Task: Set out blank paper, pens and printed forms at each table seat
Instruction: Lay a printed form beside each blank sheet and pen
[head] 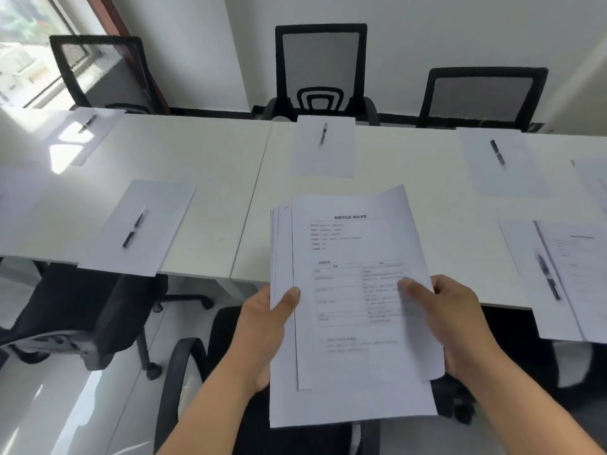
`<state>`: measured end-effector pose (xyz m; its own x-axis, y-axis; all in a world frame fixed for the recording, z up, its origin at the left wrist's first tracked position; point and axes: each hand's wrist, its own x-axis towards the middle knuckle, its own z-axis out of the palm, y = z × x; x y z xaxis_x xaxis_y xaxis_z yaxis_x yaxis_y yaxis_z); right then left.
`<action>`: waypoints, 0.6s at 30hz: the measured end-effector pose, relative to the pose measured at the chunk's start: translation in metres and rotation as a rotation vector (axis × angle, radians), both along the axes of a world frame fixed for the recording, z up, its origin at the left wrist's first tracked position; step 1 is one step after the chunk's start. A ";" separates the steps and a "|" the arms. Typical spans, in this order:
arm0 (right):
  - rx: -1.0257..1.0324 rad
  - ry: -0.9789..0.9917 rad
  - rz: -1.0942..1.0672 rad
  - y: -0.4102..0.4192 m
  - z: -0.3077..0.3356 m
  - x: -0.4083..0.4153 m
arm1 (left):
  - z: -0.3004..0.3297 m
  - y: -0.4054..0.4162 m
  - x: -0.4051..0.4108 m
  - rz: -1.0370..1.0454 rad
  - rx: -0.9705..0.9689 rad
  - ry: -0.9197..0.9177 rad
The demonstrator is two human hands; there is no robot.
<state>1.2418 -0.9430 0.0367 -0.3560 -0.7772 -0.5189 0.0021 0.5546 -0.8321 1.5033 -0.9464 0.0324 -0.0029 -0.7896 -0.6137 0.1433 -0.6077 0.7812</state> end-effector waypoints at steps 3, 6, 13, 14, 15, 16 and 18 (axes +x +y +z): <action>0.009 0.010 -0.028 -0.004 -0.014 -0.004 | -0.013 -0.009 -0.002 -0.012 0.020 0.017; 0.010 0.017 -0.039 -0.008 -0.021 -0.006 | -0.020 -0.016 -0.001 -0.018 0.031 0.016; 0.022 -0.033 -0.018 -0.026 -0.035 0.000 | -0.041 -0.032 0.007 -0.008 0.048 0.031; 0.024 -0.039 -0.021 -0.029 -0.037 0.001 | -0.043 -0.034 0.009 -0.003 0.054 0.038; 0.027 -0.042 -0.025 -0.031 -0.040 0.001 | -0.046 -0.036 0.009 0.001 0.059 0.042; 0.029 -0.042 -0.026 -0.033 -0.043 0.002 | -0.048 -0.038 0.010 0.003 0.059 0.044; 0.031 -0.039 -0.030 -0.037 -0.048 0.001 | -0.052 -0.041 0.012 0.008 0.059 0.050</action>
